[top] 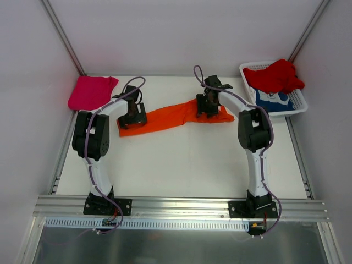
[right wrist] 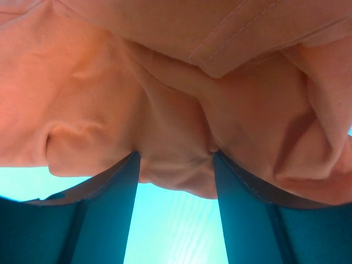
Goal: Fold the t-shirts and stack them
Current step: Fold the tshirt
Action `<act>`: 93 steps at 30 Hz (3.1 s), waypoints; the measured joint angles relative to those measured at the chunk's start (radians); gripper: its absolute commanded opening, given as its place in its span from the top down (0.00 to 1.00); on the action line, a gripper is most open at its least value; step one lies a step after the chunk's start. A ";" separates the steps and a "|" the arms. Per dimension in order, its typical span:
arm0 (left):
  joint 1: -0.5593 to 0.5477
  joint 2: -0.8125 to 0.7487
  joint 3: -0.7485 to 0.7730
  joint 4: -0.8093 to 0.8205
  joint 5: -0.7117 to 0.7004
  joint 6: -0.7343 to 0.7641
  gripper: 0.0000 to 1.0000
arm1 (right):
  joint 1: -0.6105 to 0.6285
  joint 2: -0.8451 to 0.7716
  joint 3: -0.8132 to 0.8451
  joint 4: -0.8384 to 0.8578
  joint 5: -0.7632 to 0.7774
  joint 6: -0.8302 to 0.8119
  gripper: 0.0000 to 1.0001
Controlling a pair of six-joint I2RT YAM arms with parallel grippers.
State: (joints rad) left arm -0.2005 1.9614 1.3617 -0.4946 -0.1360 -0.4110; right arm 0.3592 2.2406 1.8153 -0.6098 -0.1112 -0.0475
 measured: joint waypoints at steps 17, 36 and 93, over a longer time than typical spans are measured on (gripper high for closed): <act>-0.127 -0.057 -0.089 0.021 -0.010 -0.055 0.13 | -0.024 0.147 0.249 -0.075 -0.055 -0.006 0.40; -0.288 -0.054 -0.097 0.049 -0.017 -0.104 0.13 | -0.033 0.277 0.454 -0.107 -0.200 0.013 0.39; -0.164 -0.364 -0.173 0.083 0.050 -0.152 0.01 | 0.108 -0.144 0.024 0.026 -0.198 -0.077 0.38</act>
State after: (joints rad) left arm -0.3649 1.5970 1.1889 -0.4118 -0.0864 -0.5632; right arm 0.4667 2.0964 1.8393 -0.5835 -0.3088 -0.1242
